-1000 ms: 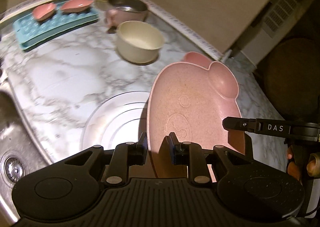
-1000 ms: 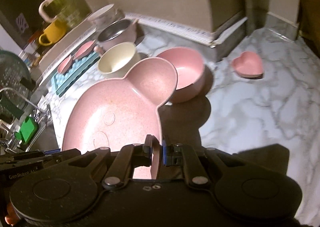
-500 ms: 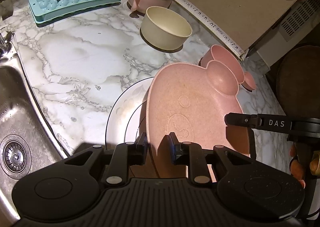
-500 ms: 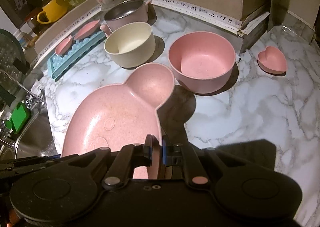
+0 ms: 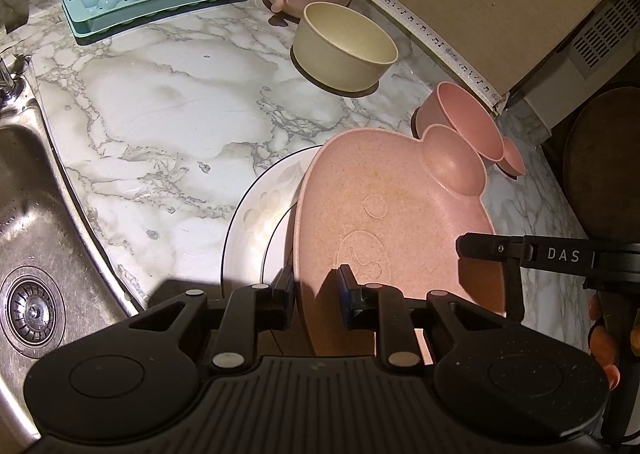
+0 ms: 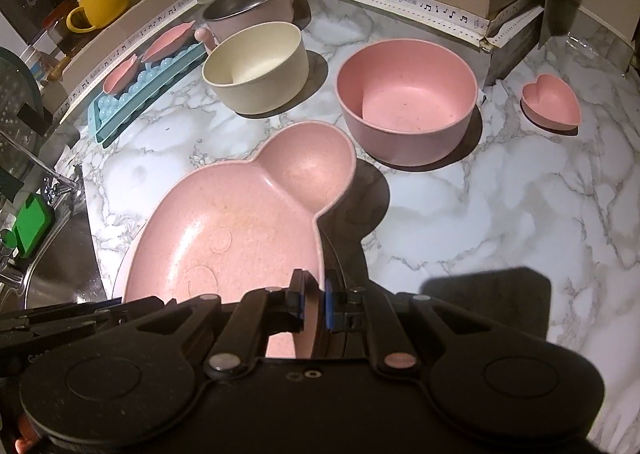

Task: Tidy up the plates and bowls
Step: 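Lower the mouse-shaped plate onto the counter and open both tools, then move both tools to the rim of the large pink bowl, then close both tools on the rim of the large pink bowl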

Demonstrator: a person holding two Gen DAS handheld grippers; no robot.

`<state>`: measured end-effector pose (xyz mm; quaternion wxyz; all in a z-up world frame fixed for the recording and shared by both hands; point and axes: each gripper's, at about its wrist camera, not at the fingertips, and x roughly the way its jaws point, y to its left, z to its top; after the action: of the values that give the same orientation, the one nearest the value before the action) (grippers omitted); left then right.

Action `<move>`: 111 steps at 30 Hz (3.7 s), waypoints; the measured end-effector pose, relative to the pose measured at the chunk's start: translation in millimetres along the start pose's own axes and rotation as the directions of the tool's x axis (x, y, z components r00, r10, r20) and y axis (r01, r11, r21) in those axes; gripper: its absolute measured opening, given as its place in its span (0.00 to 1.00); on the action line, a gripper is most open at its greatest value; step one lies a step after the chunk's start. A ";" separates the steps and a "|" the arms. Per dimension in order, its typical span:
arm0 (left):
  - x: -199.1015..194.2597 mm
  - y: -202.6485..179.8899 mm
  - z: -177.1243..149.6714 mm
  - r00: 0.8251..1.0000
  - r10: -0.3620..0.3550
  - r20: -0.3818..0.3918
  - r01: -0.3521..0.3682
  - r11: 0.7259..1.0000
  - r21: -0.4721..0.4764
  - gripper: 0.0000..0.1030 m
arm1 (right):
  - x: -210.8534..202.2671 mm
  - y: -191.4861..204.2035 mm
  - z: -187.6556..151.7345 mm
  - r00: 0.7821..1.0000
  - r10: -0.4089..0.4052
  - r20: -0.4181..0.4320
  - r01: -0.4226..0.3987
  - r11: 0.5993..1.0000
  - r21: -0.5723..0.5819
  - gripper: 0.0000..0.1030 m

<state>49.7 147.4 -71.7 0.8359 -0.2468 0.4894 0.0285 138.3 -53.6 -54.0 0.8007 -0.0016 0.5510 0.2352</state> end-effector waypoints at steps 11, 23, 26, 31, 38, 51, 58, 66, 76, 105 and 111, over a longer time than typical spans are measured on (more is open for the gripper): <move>0.0 -4.8 -2.1 1.000 0.026 0.005 -0.026 0.999 0.019 0.21 | -3.1 0.0 -2.0 1.000 0.001 0.008 -0.001 1.000 0.004 0.19; -19.4 -18.6 -5.4 0.997 0.052 0.060 -0.058 0.994 0.090 0.21 | -30.0 -2.2 -9.3 0.997 0.015 0.069 -0.015 1.000 -0.013 0.35; -26.3 -26.7 -6.1 0.995 0.051 0.082 -0.061 0.991 0.123 0.21 | -39.0 1.5 -12.6 0.995 0.023 0.094 -0.020 0.999 -0.037 0.43; -35.9 -39.2 -5.8 0.993 0.039 0.114 -0.057 0.985 0.161 0.26 | -51.8 7.5 -17.4 0.990 0.035 0.140 -0.027 0.998 -0.063 0.58; -49.9 -50.9 -1.1 0.980 0.048 0.191 -0.085 0.979 0.188 0.68 | -72.0 11.5 -23.9 0.972 0.060 0.229 -0.040 0.995 -0.092 0.84; -44.8 -75.7 17.8 0.962 0.016 0.271 -0.075 0.975 0.208 0.75 | -94.7 -5.4 -20.9 0.923 0.032 0.383 0.011 0.994 -0.109 1.00; -29.1 -95.6 36.3 0.954 0.016 0.301 -0.083 0.973 0.213 0.75 | -90.4 -31.2 -5.5 0.921 -0.034 0.387 0.070 0.995 -0.078 1.00; 0.4 -108.9 61.8 0.952 0.060 0.301 -0.119 0.976 0.181 0.76 | -73.1 -71.5 24.7 0.942 -0.031 0.336 0.029 1.000 0.010 0.98; 50.6 -127.3 92.9 0.965 0.090 0.246 -0.134 0.977 0.167 0.75 | -36.6 -97.5 57.2 0.964 -0.049 0.260 0.048 0.999 0.010 0.97; 127.9 -148.4 143.6 0.983 0.184 0.013 -0.183 0.970 0.161 0.57 | 18.2 -110.5 120.7 0.991 -0.129 0.046 0.124 0.987 0.100 0.52; 134.0 -153.1 142.5 0.986 0.164 -0.022 -0.159 0.974 0.161 0.30 | 26.9 -107.8 124.8 0.993 -0.116 0.009 0.114 0.988 0.109 0.30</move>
<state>278.1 50.0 -67.5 0.8391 -0.1393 0.5232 0.0529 296.7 -106.7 -56.4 0.8160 0.0118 0.5558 0.1586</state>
